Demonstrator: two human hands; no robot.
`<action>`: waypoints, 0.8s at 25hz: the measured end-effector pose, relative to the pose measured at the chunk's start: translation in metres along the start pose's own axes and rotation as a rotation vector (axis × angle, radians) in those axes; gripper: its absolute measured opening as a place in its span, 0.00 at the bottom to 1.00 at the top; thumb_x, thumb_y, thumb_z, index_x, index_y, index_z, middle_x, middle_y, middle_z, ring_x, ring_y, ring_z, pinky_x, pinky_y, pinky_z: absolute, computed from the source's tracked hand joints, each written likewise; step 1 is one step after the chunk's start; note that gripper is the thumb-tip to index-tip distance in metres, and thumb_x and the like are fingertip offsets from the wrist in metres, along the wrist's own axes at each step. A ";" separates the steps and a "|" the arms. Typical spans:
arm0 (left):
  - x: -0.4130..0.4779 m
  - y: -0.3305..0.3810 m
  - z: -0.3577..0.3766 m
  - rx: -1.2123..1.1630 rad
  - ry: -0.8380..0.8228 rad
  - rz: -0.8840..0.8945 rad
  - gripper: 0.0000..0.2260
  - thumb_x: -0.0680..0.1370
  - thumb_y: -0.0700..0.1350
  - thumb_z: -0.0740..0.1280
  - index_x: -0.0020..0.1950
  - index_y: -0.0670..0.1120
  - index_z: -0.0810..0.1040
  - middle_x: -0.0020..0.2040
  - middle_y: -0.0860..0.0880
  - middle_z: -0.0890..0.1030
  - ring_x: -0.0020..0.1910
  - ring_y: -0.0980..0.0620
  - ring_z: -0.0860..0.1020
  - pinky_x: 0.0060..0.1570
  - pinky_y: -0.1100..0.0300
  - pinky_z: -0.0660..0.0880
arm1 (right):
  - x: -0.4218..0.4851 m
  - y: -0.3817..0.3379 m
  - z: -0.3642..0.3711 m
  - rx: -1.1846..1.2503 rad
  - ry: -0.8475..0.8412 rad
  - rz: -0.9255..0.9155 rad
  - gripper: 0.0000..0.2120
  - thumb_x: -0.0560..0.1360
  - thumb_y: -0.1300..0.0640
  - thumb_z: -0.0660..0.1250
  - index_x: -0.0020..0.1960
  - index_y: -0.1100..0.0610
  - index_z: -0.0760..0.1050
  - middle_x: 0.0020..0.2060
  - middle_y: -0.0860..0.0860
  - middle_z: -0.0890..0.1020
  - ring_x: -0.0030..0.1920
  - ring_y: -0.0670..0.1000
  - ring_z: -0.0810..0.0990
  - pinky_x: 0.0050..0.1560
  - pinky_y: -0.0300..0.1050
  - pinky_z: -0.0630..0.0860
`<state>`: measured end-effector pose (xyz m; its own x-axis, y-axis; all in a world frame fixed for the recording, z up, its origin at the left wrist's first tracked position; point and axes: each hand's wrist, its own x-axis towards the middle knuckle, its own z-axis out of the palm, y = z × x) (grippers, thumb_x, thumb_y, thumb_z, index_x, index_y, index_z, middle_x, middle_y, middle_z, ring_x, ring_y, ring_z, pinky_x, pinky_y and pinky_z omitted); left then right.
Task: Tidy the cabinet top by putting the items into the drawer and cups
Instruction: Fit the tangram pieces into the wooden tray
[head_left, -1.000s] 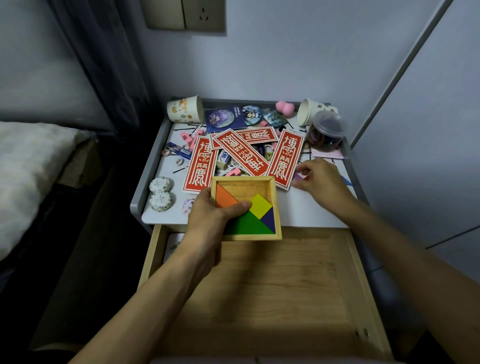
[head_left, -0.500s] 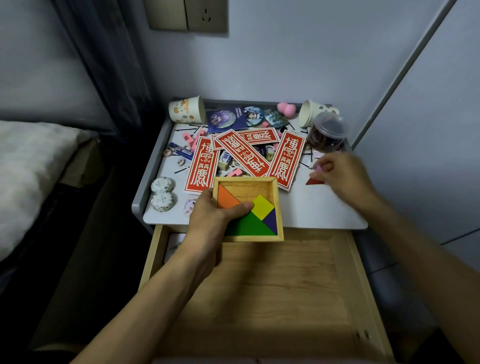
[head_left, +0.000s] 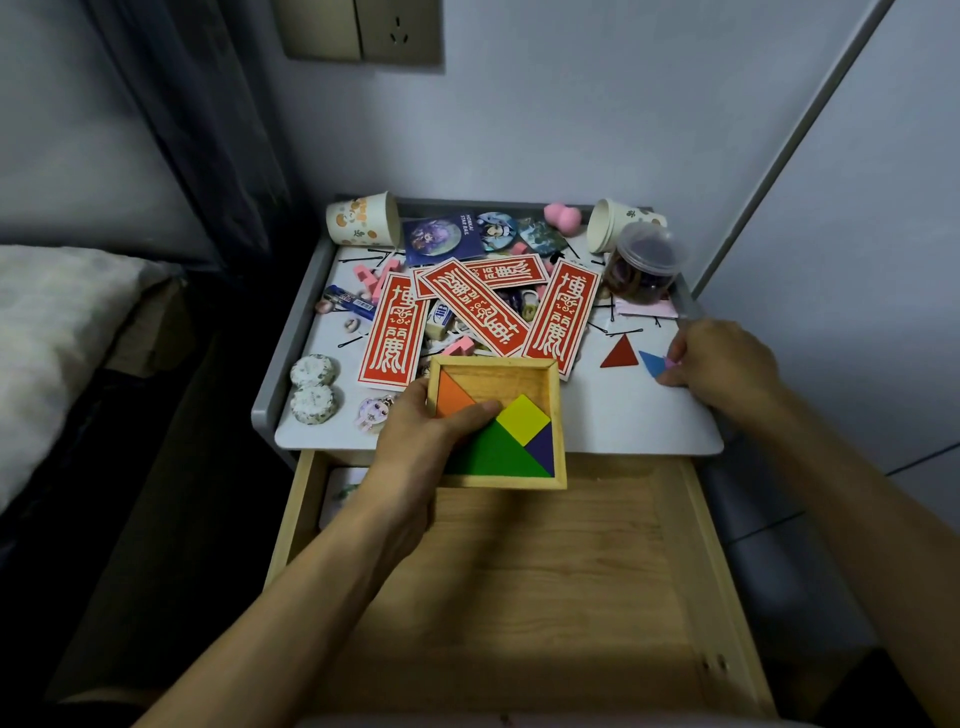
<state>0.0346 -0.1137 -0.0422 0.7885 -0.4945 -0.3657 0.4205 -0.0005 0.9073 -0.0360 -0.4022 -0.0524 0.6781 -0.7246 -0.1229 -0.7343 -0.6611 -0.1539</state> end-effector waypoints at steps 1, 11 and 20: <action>0.000 -0.001 0.000 -0.005 -0.006 -0.004 0.15 0.75 0.37 0.71 0.61 0.42 0.76 0.52 0.45 0.85 0.49 0.47 0.84 0.47 0.59 0.82 | -0.002 -0.001 -0.001 -0.032 -0.019 0.008 0.10 0.71 0.54 0.74 0.50 0.57 0.80 0.46 0.55 0.81 0.45 0.54 0.76 0.42 0.46 0.72; 0.007 -0.009 0.001 0.062 -0.129 -0.061 0.14 0.76 0.39 0.71 0.61 0.44 0.77 0.51 0.45 0.85 0.50 0.45 0.84 0.53 0.49 0.80 | -0.080 -0.081 -0.023 0.566 -0.029 -0.602 0.06 0.72 0.58 0.74 0.47 0.51 0.81 0.36 0.43 0.79 0.37 0.40 0.77 0.40 0.30 0.73; 0.008 -0.014 0.000 0.001 -0.162 -0.086 0.18 0.74 0.35 0.71 0.63 0.46 0.76 0.54 0.42 0.84 0.54 0.41 0.82 0.57 0.44 0.78 | -0.092 -0.095 -0.007 0.444 0.010 -0.739 0.10 0.69 0.57 0.77 0.49 0.53 0.82 0.36 0.38 0.74 0.36 0.37 0.74 0.37 0.28 0.69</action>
<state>0.0355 -0.1178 -0.0580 0.6673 -0.6259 -0.4037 0.4826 -0.0494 0.8745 -0.0287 -0.2744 -0.0194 0.9756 -0.1419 0.1678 -0.0239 -0.8276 -0.5608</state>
